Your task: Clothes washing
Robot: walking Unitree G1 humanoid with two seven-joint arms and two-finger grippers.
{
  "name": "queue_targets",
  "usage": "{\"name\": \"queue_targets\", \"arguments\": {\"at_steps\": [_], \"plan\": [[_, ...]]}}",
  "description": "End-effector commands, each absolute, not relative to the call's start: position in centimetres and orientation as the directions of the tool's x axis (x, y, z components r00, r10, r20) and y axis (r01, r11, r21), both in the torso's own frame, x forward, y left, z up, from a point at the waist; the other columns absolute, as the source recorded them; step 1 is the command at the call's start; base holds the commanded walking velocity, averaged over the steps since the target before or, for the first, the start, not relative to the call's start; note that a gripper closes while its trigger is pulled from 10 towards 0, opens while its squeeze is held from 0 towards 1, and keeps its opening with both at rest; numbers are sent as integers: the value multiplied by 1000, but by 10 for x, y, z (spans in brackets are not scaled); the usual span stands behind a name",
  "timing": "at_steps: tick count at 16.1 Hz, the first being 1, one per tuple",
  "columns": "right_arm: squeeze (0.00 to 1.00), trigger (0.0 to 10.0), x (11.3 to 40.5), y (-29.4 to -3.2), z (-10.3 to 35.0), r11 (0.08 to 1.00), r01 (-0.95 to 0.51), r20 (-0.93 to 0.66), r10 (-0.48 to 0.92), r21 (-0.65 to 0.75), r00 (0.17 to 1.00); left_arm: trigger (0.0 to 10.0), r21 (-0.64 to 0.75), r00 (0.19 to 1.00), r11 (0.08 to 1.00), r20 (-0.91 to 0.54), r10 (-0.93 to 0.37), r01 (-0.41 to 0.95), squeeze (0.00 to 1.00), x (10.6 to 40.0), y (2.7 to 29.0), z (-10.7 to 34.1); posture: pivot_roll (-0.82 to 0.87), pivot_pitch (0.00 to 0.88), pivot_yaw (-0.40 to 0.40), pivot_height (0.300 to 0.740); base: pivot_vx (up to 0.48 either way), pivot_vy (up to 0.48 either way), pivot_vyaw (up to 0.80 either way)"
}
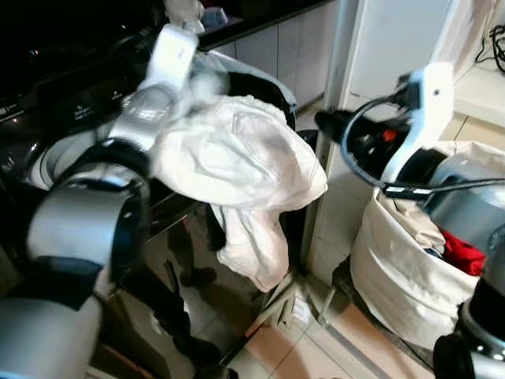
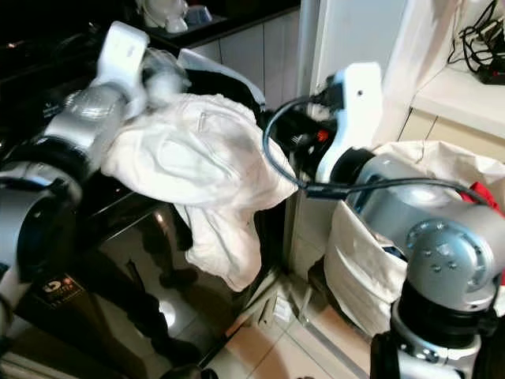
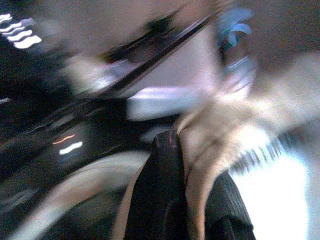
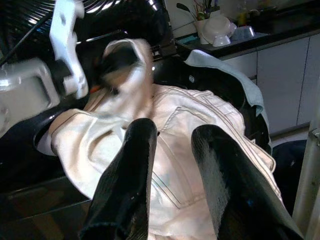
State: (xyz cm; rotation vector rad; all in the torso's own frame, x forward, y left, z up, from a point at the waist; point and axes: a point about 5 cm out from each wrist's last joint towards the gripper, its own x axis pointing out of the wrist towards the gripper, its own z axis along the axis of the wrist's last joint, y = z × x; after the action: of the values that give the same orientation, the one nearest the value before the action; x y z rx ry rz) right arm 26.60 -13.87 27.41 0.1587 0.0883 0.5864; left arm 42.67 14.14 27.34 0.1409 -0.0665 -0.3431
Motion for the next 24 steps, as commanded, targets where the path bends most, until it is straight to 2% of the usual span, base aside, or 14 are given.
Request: {"name": "queue_targets", "arguments": {"at_steps": [1,4,5,7,8,10,12,14,17,18,20,21,23,24], "plan": [[0,10000,265,-141,277,840,-518,-16,527,161,850,0,97,799,830,230,-556,550,0,419,123,311,-120,0,99,740,0,0,0],[0,10000,268,-145,278,856,-493,-11,501,154,865,0,117,652,709,310,-692,696,0,408,111,324,-117,0,97,740,0,0,0],[0,10000,269,-148,276,868,-478,-18,484,136,875,0,139,478,545,338,-811,827,0,384,104,335,-110,0,98,740,0,0,0],[0,10000,269,-151,276,872,-471,-19,477,130,879,0,168,364,428,310,-878,888,0,364,102,333,-110,0,99,740,0,0,0],[0,10000,267,-155,277,876,-464,-13,470,133,883,0,194,332,383,253,-909,903,0,351,111,321,-110,0,102,740,0,0,0],[0,10000,263,-162,275,880,-456,-19,463,135,886,0,126,310,338,196,-930,933,0,333,123,304,-102,0,100,740,0,0,0],[0,10000,260,-165,272,881,-454,-29,462,134,887,0,44,254,262,139,-957,964,0,311,120,285,-102,0,101,740,0,0,0],[0,10000,255,-167,267,878,-458,-52,468,137,882,0,-121,213,205,57,-975,971,0,284,104,249,-107,0,110,740,0,0,0],[0,10000,249,-166,261,871,-471,-75,483,140,872,0,-214,189,217,-145,-971,952,0,257,91,192,-114,0,117,740,0,0,0],[0,10000,248,-167,259,873,-467,-81,480,139,873,0,-222,211,248,-178,-961,943,0,255,90,180,-114,0,117,740,0,0,0],[0,10000,245,-167,250,876,-462,-118,477,136,871,0,-195,390,446,-269,-881,873,0,268,91,157,-114,0,120,740,0,0,0],[0,10000,243,-167,247,877,-462,-132,478,132,868,0,-176,425,485,-295,-856,856,0,270,92,153,-115,0,121,740,0,0,0],[0,10000,235,-166,200,900,-433,-340,423,49,840,0,-203,608,701,-372,-701,684,0,283,107,118,-120,0,128,740,0,0,0],[0,10000,235,-164,190,904,-425,-361,414,53,836,0,-218,629,731,-391,-672,646,0,284,110,110,-122,0,129,740,0,0,0]]}}
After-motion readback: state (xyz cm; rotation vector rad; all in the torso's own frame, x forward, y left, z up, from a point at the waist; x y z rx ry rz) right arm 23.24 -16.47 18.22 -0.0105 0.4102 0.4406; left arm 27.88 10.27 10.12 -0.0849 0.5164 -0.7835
